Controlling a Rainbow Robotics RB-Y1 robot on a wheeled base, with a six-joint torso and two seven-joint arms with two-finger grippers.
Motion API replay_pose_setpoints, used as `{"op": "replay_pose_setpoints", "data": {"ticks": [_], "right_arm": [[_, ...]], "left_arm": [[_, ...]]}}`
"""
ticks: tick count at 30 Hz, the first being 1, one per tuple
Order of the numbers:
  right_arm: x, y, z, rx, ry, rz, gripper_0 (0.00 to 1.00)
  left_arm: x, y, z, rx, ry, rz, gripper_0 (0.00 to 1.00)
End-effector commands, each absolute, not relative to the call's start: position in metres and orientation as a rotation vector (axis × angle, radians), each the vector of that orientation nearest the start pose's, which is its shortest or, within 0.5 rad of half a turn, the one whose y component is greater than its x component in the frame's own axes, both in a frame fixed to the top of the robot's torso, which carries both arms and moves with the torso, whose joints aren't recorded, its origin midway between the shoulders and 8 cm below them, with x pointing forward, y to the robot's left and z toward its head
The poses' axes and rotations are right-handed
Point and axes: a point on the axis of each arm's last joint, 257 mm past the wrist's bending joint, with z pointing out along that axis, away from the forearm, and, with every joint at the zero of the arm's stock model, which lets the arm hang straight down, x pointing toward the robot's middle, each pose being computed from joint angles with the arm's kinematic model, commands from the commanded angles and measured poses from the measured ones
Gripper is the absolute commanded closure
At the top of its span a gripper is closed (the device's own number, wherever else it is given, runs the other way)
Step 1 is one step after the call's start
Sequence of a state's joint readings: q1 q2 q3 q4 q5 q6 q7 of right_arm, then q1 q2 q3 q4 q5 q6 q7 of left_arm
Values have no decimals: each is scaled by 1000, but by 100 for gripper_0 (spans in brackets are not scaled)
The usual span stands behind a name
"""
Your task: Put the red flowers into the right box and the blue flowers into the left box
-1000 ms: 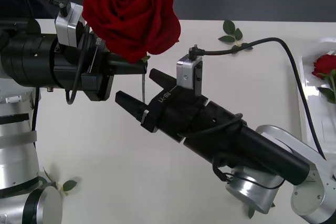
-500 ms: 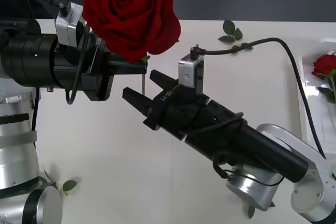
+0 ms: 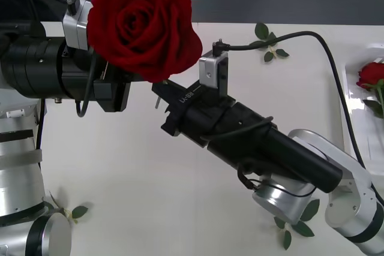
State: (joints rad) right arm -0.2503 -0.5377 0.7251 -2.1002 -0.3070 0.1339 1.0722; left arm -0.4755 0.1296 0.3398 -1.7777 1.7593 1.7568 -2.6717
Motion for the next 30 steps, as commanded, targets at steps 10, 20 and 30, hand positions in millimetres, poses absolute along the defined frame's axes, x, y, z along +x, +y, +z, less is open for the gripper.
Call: {"op": "replay_pose_setpoints", "data": {"ticks": [10,20,30], "right_arm": [[402,62,-46,-489,1358,973,100],[405,56,-49,-492,1369,961,100],[441,-3,-52,-424,1410,847,100]], "left_arm": [[339,32,-2,1386,924,-1056,71],[339,32,-2,1386,924,-1056,0],[339,32,-2,1386,924,-1056,0]]}}
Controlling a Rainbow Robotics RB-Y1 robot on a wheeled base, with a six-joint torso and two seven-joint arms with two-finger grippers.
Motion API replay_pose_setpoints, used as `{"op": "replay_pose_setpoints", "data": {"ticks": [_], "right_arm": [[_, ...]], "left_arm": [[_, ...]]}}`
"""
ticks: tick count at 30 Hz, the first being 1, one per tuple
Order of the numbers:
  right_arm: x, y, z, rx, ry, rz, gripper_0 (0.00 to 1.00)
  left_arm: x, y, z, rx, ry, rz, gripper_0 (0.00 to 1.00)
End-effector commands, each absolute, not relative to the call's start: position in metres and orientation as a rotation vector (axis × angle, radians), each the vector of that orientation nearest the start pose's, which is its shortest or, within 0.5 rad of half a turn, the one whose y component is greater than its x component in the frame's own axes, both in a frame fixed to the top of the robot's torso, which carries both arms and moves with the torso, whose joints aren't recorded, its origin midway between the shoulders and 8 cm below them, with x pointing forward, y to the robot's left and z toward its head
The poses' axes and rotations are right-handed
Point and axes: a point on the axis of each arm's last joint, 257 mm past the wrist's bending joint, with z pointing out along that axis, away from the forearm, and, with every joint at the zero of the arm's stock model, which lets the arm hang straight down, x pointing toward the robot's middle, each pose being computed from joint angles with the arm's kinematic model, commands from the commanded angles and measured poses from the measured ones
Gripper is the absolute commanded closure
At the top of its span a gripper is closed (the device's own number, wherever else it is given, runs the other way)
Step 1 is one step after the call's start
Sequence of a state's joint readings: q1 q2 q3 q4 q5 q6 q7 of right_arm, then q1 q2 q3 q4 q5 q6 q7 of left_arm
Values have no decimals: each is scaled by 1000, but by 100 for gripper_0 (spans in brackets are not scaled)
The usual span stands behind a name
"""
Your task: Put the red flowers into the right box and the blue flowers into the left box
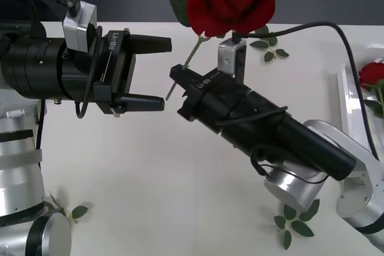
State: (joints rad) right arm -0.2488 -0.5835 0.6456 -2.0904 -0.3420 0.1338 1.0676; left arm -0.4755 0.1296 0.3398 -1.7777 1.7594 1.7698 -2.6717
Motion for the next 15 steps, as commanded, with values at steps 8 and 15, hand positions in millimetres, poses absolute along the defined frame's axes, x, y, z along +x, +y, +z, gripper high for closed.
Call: {"op": "replay_pose_setpoints", "data": {"ticks": [8,15], "right_arm": [[473,-74,-56,-324,1456,704,100],[496,-149,-71,-226,1552,562,100]], "left_arm": [[341,36,-23,1346,983,-1093,0],[349,54,-43,1365,1093,-963,0]]}}
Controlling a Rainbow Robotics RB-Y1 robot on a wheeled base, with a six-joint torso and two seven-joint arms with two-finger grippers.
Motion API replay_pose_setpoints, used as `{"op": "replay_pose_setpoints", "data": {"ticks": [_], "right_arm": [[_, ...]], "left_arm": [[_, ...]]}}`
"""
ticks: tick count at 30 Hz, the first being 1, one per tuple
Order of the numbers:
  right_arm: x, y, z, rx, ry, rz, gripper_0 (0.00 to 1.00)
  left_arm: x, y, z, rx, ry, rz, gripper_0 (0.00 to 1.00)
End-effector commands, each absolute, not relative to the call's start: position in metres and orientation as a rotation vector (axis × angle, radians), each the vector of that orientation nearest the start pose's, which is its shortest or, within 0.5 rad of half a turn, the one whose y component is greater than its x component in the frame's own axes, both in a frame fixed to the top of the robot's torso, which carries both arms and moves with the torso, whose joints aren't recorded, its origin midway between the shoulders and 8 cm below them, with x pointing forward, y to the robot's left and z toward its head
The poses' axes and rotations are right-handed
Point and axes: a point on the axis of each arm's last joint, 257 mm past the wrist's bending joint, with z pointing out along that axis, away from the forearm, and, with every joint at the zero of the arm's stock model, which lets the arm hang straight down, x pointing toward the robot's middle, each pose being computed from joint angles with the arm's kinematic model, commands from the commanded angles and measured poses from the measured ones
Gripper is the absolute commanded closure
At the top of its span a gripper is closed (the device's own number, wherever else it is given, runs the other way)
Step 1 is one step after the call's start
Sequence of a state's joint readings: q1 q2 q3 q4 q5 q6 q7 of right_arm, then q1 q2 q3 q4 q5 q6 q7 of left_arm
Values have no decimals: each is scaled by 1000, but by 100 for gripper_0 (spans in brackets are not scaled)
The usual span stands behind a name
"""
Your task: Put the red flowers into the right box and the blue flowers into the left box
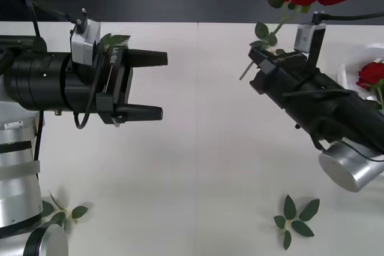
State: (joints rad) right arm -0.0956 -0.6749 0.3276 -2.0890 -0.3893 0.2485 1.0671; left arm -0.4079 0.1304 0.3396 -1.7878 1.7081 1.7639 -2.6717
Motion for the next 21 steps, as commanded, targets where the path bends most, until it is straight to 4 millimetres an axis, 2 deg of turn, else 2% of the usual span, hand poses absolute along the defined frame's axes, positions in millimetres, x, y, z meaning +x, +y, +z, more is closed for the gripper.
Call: {"op": "replay_pose_setpoints", "data": {"ticks": [1,4,8,14,15,16,21], "right_arm": [[499,-162,-75,-196,1585,551,100],[508,-198,-84,-135,1669,493,100],[514,-234,-90,-88,1777,428,100],[511,-283,-88,-39,1951,348,100],[509,-298,-87,-26,1990,323,100],[508,-304,-88,-21,2007,312,100],[507,-364,-94,26,2087,216,100]], "left_arm": [[349,59,-48,1383,1111,-937,0],[349,75,-59,1425,1166,-877,0],[352,103,-69,1455,1234,-805,0],[357,156,-80,1476,1356,-685,0],[358,169,-83,1476,1387,-657,0],[358,174,-83,1475,1398,-649,0],[354,213,-91,1455,1488,-586,0]]}}
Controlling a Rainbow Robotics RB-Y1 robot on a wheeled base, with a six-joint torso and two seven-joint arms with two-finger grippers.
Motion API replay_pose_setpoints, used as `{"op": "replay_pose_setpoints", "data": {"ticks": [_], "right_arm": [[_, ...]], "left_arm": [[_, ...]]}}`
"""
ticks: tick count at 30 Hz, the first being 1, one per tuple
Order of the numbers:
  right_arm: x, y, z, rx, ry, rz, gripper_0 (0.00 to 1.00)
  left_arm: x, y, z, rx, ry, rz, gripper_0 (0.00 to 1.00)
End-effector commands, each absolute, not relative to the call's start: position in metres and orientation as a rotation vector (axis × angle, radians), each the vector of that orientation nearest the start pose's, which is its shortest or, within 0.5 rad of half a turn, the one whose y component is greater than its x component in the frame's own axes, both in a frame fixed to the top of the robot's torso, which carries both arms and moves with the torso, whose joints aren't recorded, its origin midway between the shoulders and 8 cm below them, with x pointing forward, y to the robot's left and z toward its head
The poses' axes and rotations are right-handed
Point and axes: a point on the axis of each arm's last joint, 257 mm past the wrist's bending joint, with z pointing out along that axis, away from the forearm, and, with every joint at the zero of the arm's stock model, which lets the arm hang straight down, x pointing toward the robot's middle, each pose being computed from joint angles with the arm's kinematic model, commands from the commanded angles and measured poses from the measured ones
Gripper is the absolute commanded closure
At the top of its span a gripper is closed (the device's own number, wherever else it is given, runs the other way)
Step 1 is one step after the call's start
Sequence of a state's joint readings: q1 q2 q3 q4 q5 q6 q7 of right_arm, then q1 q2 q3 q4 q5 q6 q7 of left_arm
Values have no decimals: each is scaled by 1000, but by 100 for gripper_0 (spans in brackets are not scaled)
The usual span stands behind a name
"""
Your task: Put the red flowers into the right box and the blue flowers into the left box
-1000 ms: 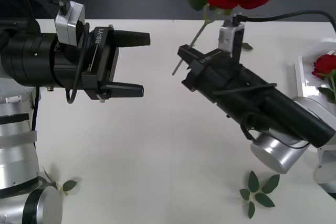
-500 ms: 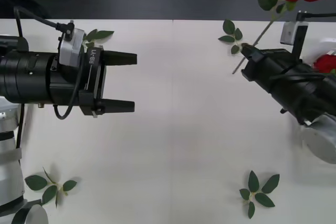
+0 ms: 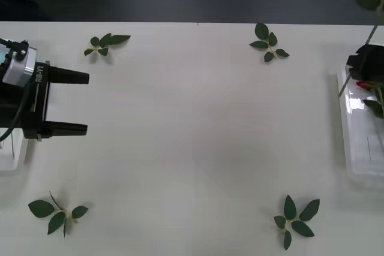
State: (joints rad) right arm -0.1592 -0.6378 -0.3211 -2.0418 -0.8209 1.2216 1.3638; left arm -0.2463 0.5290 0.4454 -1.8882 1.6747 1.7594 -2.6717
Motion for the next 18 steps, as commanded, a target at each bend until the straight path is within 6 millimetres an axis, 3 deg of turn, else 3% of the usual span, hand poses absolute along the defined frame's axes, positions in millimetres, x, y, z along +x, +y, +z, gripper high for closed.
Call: {"op": "replay_pose_setpoints", "data": {"ticks": [1,7,9,13,18], "right_arm": [[508,-380,-97,42,2099,192,100],[505,-449,-120,78,2153,57,100],[500,-480,-131,71,2186,-51,100],[490,-523,-142,46,2230,-224,100],[473,-560,-149,41,2287,-396,100]], "left_arm": [[353,220,-93,1445,1507,-579,0],[349,255,-105,1397,1607,-544,0],[349,269,-109,1363,1645,-544,0],[355,292,-113,1310,1701,-556,0],[364,320,-114,1244,1766,-571,0]]}}
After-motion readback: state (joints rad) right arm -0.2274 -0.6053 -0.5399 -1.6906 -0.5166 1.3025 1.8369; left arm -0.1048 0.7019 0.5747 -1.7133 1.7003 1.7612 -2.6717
